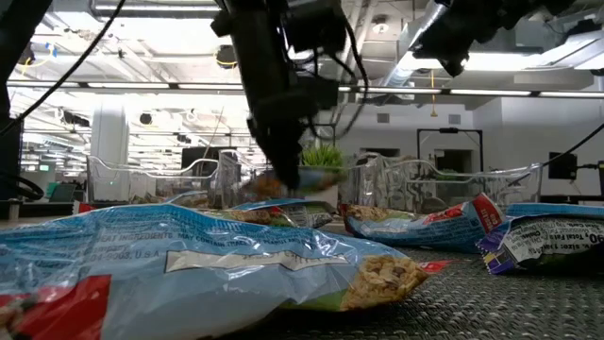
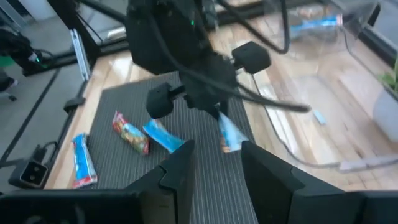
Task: Pick and place Granola Bars by type
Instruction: Put the blue granola bar into the left transparent bin
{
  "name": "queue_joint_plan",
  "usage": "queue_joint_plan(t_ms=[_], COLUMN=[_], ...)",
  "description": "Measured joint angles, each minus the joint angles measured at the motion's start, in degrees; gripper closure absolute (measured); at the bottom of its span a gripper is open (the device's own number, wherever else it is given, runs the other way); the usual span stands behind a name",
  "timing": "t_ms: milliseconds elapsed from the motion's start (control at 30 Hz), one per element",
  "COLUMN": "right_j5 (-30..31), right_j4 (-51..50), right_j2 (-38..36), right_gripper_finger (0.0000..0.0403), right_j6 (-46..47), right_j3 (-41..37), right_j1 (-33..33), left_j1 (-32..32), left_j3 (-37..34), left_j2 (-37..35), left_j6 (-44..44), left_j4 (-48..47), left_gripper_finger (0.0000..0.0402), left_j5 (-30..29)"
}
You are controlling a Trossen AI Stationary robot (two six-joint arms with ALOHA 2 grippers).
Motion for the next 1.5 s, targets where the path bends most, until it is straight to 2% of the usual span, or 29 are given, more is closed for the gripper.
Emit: queue_joint_plan(t_ms=[333, 633, 867, 1000, 1133, 1367, 1500], right_j5=[0.2, 6.4, 12.4, 12.7, 12.5, 12.9, 13.3], right_j4=[11.0, 13.3, 12.8, 12.5, 11.6, 11.5, 11.4], right_j2=[0.0, 0.0, 0.0, 0.0, 0.0, 0.0, 0.0], right_gripper_finger=[0.028, 0.028, 0.028, 0.028, 0.028, 0.028, 0.028], right_j6=[-1.6, -3.1, -3.1, -3.3, -4.1, -3.6, -3.6], right_j3=[0.0, 0.0, 0.0, 0.0, 0.0, 0.0, 0.0], right_j1=[-0.1, -0.1, -0.1, -0.2, -0.1, -0.1, -0.1], left_j1=[2.1, 10.2, 23.1, 30.6, 36.6, 42.1, 43.8], left_j3=[0.0, -0.8, -9.5, -15.2, -20.5, -25.8, -26.0], left_j2=[-14.3, -27.0, -36.1, -37.8, -37.8, -37.8, -37.8], left_j6=[-7.0, -15.1, -18.5, -17.0, -11.8, -6.2, -3.4], left_j4=[-8.2, -29.0, -30.9, -29.4, -23.4, -11.7, -8.9], left_gripper_finger=[0.0382, 0.0385, 0.0384, 0.0384, 0.0384, 0.038, 0.0348], left_j5=[-17.9, -30.5, -29.2, -24.9, -19.8, -20.6, -19.4])
